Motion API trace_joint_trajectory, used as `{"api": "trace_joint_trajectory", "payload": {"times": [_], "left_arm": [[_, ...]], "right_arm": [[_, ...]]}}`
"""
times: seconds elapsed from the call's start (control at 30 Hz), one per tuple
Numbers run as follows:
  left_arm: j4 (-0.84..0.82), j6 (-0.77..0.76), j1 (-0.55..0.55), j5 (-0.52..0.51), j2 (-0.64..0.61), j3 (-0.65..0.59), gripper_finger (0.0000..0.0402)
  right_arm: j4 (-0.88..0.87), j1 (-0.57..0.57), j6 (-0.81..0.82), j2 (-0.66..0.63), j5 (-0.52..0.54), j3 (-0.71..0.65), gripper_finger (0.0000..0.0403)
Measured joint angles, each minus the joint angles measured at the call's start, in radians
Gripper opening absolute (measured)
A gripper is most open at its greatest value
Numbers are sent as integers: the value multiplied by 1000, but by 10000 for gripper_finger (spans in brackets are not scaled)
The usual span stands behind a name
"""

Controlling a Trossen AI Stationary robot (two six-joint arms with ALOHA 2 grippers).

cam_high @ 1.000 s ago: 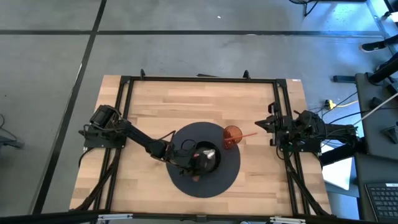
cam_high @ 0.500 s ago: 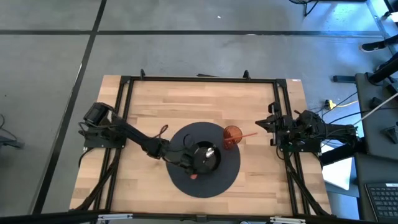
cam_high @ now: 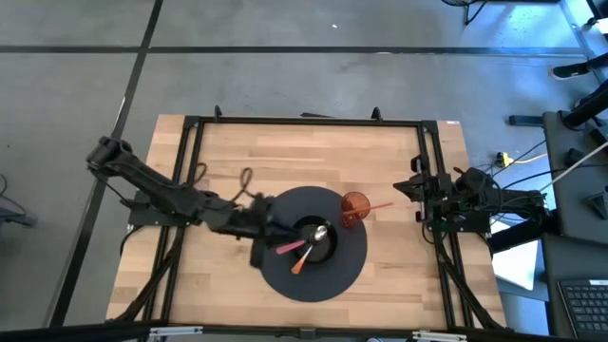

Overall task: Pick & Place Utensil
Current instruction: Return to Home Position

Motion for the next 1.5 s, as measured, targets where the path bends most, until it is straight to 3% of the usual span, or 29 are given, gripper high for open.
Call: {"api": "trace_joint_trajectory", "payload": {"times": [0.07, 0.13, 0.3, 0.47, 0.67, 0.8, 0.9, 1.03, 1.17, 1.27, 1.5], "left_arm": [[-56, 199, -29, -65, -30, 0, 20], [-113, 307, -48, -137, -48, 0, 12], [-269, 335, -36, -324, -77, 0, 3], [-358, 474, 47, -339, -80, 0, 9], [-368, 642, 224, -333, -153, 0, 2], [-411, 776, 294, -354, -282, 14, 2], [-478, 842, 297, -456, -416, 58, 2], [-538, 838, 286, -588, -608, 59, 1], [-706, 580, 288, -787, -815, -14, 3], [-784, 414, 288, -761, -975, -118, 3], [-621, 417, 288, -447, -1191, -427, 3]], "right_arm": [[10, 0, 12, 0, 0, 0, 5], [17, 0, 15, 0, 1, 0, 5], [8, 0, 3, 0, 3, 0, 5], [-112, 0, 29, 0, 3, 0, 5], [-125, 0, 27, 0, -2, 0, 5], [-101, 0, 30, 0, -66, 0, 5], [-102, 0, 53, 0, -120, 22, 5], [-114, 0, 130, -1, -128, 56, 5], [-90, 0, 151, -1, -177, 57, 5], [-37, 0, 155, -1, -190, 58, 5], [26, 0, 160, -1, -217, 58, 5]]}}
